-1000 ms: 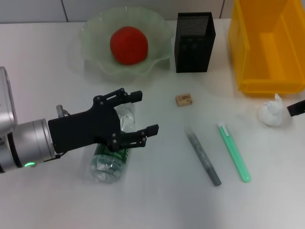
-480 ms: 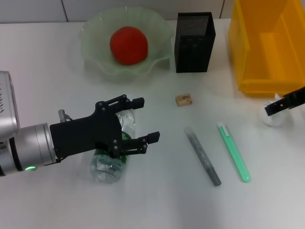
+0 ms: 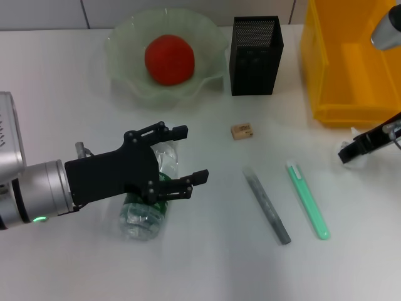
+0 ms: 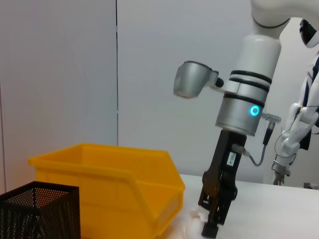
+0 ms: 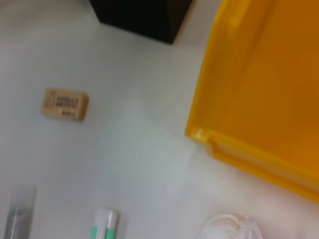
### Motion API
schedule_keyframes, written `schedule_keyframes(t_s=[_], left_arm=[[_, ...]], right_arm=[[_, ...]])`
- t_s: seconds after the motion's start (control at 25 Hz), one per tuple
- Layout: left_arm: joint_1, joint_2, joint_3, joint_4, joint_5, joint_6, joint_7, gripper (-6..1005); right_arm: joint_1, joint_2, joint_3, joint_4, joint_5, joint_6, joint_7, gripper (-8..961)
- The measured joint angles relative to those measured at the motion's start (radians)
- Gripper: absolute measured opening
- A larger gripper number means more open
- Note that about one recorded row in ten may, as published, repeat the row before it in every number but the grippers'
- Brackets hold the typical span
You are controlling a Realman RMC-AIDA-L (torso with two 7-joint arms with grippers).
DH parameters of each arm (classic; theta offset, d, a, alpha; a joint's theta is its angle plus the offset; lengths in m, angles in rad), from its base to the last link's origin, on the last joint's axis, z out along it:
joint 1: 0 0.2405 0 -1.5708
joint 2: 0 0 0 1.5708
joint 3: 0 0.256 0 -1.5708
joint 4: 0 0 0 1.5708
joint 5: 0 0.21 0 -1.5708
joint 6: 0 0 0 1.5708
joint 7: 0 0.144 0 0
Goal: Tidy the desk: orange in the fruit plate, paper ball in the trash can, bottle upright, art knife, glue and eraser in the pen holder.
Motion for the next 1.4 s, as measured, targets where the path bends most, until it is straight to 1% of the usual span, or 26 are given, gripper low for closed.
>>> schedule_keyframes(t_s=[0.04, 0.08, 0.12, 0.16, 0.24, 0.28, 0.32, 0.4, 0.44, 0.48, 0.52, 0.56, 0.64, 0.68, 0.72, 0.84, 0.88, 0.92, 1.08, 1.16, 1.24, 1.28, 1.32, 1.36, 1.4], left_arm=[[0.001, 0.000, 0.000, 0.000, 0.000, -0.001, 0.000, 859], [0.004, 0.000, 0.000, 0.000, 0.000, -0.004, 0.001, 859], [0.004, 0.000, 0.000, 0.000, 0.000, -0.004, 0.001, 859], [0.004, 0.000, 0.000, 0.000, 0.000, -0.005, 0.001, 859], [0.005, 0.000, -0.001, 0.000, 0.000, -0.006, 0.001, 859], [0.005, 0.000, 0.000, 0.000, -0.001, -0.006, 0.001, 859], [0.005, 0.000, 0.000, 0.000, -0.001, -0.006, 0.001, 860], [0.005, 0.000, 0.001, 0.000, -0.001, -0.004, 0.001, 860], [0.005, 0.000, 0.002, 0.000, -0.001, -0.002, 0.001, 860], [0.005, 0.000, 0.003, 0.000, -0.001, 0.001, 0.001, 860], [0.005, 0.000, 0.003, 0.000, -0.001, 0.001, 0.001, 860], [0.005, 0.000, 0.004, 0.000, -0.001, 0.001, 0.001, 860], [0.005, 0.000, 0.003, 0.000, -0.001, 0.002, 0.001, 860], [0.006, 0.000, 0.002, 0.000, -0.001, 0.002, 0.001, 860], [0.006, 0.000, 0.000, 0.000, -0.001, 0.002, 0.002, 860], [0.008, 0.000, -0.001, 0.000, -0.002, 0.002, 0.006, 860], [0.009, 0.000, -0.004, 0.000, -0.007, 0.003, 0.006, 859], [0.009, 0.000, -0.004, 0.000, -0.007, 0.003, 0.006, 859], [0.009, 0.000, -0.027, 0.000, -0.008, 0.002, -0.020, 859], [0.009, 0.000, -0.030, 0.001, -0.008, 0.003, -0.024, 859], [0.010, 0.001, -0.033, 0.005, -0.008, 0.009, -0.026, 859], [0.012, 0.001, -0.033, 0.008, -0.008, 0.011, -0.029, 859], [0.016, 0.001, -0.033, 0.016, -0.008, 0.014, -0.037, 859], [0.016, 0.001, -0.033, 0.016, -0.008, 0.014, -0.037, 859], [0.032, 0.000, -0.032, 0.047, -0.007, 0.013, -0.083, 859]], right_arm=[[-0.006, 0.001, 0.000, -0.021, 0.002, -0.006, 0.000, 632], [-0.023, 0.003, 0.001, -0.099, 0.009, -0.035, 0.002, 598], [-0.023, 0.003, 0.001, -0.099, 0.009, -0.035, 0.002, 564], [-0.031, 0.005, 0.001, -0.137, 0.013, -0.051, 0.004, 530], [-0.054, 0.006, 0.002, -0.262, 0.040, -0.107, 0.015, 513], [-0.076, 0.005, 0.006, -0.381, 0.072, -0.144, 0.026, 504], [-0.076, 0.005, 0.006, -0.381, 0.072, -0.144, 0.026, 495], [-0.096, 0.003, 0.013, -0.506, 0.084, -0.155, 0.031, 478], [-0.102, 0.002, 0.016, -0.549, 0.076, -0.145, 0.031, 478], [-0.107, 0.002, 0.023, -0.597, 0.038, -0.102, 0.028, 477], [-0.107, 0.002, 0.023, -0.597, 0.038, -0.102, 0.028, 477], [-0.108, 0.002, 0.023, -0.601, 0.009, -0.069, 0.025, 476], [-0.107, 0.001, 0.018, -0.566, -0.050, 0.027, 0.018, 482], [-0.105, 0.001, 0.014, -0.497, -0.078, 0.135, 0.002, 488], [-0.105, 0.001, 0.014, -0.497, -0.078, 0.135, 0.002, 495], [-0.090, 0.001, 0.013, -0.327, -0.081, 0.295, -0.015, 513], [-0.069, 0.001, 0.016, -0.229, -0.081, 0.361, -0.015, 519], [-0.069, 0.001, 0.016, -0.229, -0.081, 0.361, -0.015, 526], [-0.041, -0.001, 0.020, -0.141, -0.079, 0.411, -0.019, 551], [-0.041, -0.001, 0.021, -0.142, -0.079, 0.414, -0.020, 563], [-0.049, 0.000, 0.019, -0.163, -0.064, 0.419, -0.021, 653], [-0.069, 0.001, 0.014, -0.199, -0.025, 0.418, -0.027, 698], [-0.069, 0.001, 0.014, -0.199, -0.025, 0.418, -0.027, 743], [-0.086, 0.001, 0.013, -0.227, 0.007, 0.413, -0.035, 788], [-0.107, 0.001, 0.012, -0.264, 0.046, 0.403, -0.049, 799]])
